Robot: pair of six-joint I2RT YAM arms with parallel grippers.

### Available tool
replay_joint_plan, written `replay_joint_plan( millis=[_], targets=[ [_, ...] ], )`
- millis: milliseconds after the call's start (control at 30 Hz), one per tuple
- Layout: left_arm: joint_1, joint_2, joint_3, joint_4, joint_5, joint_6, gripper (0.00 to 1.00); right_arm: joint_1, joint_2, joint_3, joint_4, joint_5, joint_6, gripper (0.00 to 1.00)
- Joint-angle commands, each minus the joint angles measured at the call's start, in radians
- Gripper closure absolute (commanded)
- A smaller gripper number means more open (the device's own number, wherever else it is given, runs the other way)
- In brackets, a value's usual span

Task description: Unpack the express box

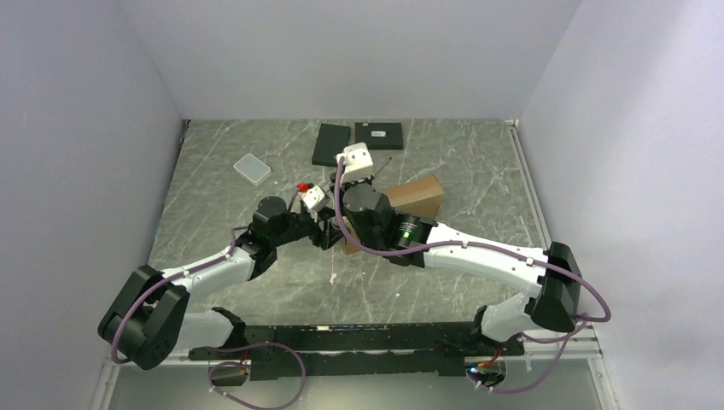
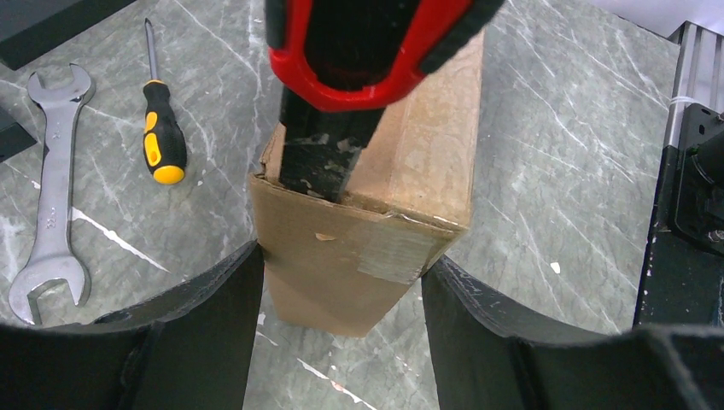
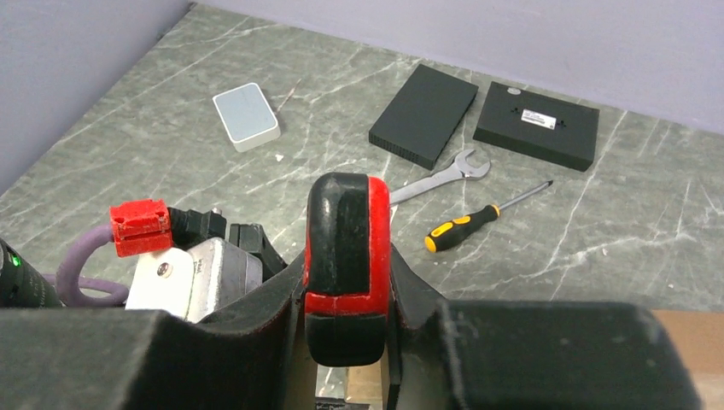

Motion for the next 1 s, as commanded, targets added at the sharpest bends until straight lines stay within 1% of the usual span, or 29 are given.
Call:
replay_joint_plan(
  millis=[0, 167, 333, 667, 733, 967],
  targets=[
    [-0.001, -0.035, -0.001, 0.059, -0.034, -0.006, 1.0, 0.024, -0.023, 0.007, -0.059, 0.045, 0.039, 1.0],
    [-0.001, -0.038, -0.007, 0.068, -0.053, -0.021, 1.0, 0.056, -0.019, 0.02, -0.167, 0.104, 0.109, 1.0],
    [-0.001, -0.036, -0.008, 0.072, -0.056, -0.025, 1.0, 0.113, -0.047, -0.027, -0.123, 0.161, 0.086, 1.0],
    [-0.001, -0.041, -0.01, 0.069, -0.066, -0.026, 1.0, 0.161, -0.104, -0.109, -0.035, 0.225, 0.039, 1.0],
    [-0.001, -0.041, -0.01, 0.069, -0.067, -0.026, 1.0, 0.162, -0.111, -0.109, -0.055, 0.225, 0.056, 1.0],
    [-0.001, -0.039, -0.008, 0.064, -0.07, -0.022, 1.0, 0.192, -0.104, -0.042, -0.208, 0.254, 0.134, 1.0]
  ],
)
